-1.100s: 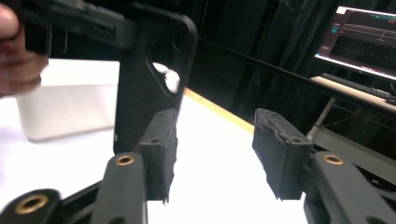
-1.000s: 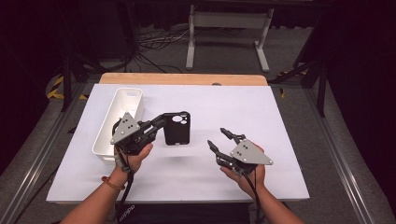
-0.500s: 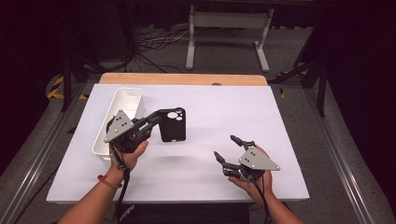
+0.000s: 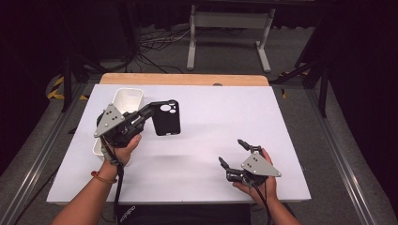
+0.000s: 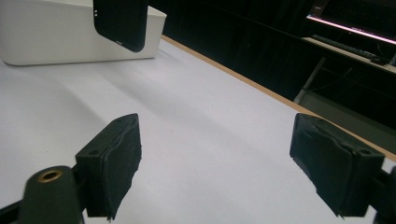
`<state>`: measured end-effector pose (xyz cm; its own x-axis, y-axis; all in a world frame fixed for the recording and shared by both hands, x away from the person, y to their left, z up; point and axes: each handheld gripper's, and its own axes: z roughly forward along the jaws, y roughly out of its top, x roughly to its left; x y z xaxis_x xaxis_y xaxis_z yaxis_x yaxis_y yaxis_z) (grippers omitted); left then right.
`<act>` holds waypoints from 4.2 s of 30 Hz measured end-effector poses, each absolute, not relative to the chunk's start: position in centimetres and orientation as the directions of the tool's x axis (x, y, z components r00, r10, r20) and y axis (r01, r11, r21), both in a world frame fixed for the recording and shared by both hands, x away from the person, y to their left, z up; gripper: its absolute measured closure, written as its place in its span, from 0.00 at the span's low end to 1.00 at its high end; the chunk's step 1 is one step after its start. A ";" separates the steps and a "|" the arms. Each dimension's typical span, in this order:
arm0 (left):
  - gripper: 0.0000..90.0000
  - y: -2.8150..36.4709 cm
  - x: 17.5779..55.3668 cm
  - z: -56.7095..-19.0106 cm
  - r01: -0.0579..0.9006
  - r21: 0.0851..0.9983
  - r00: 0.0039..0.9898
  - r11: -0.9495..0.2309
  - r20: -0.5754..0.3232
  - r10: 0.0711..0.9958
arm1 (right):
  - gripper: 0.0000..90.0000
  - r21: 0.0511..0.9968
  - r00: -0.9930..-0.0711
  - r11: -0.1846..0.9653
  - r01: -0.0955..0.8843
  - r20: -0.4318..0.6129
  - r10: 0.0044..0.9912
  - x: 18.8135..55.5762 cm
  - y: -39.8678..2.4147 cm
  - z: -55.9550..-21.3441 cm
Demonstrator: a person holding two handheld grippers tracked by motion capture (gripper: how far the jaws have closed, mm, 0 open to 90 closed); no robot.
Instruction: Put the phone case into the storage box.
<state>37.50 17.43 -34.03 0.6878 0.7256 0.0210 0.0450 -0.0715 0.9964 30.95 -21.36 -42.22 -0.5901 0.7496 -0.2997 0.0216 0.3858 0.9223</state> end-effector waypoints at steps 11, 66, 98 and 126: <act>0.93 19.0 38.1 -33.0 0.037 0.995 0.666 -0.095 0.046 0.744 | 0.19 0.914 -0.583 0.406 0.026 -0.316 0.749 31.2 -21.5 -42.4; 0.93 26.7 41.9 -29.1 0.005 0.992 0.571 -0.124 0.099 0.815 | 0.19 0.914 -0.548 0.400 0.069 -0.301 0.781 30.7 -22.8 -42.9; 0.93 29.8 50.2 -32.8 0.067 0.984 0.569 -0.166 0.099 0.816 | 0.19 0.911 -0.499 0.394 0.121 -0.287 0.818 30.8 -24.4 -43.3; 0.93 29.2 54.0 -39.7 0.151 0.979 0.569 -0.138 0.028 0.822 | 0.19 0.898 -0.493 0.410 0.162 -0.286 0.822 31.5 -24.1 -43.7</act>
<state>53.99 29.22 -39.69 0.5688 0.8220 0.0282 0.1506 -0.1378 0.9789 31.50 -24.06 -43.67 -0.4934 0.8215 -0.2858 0.1623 0.4097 0.8977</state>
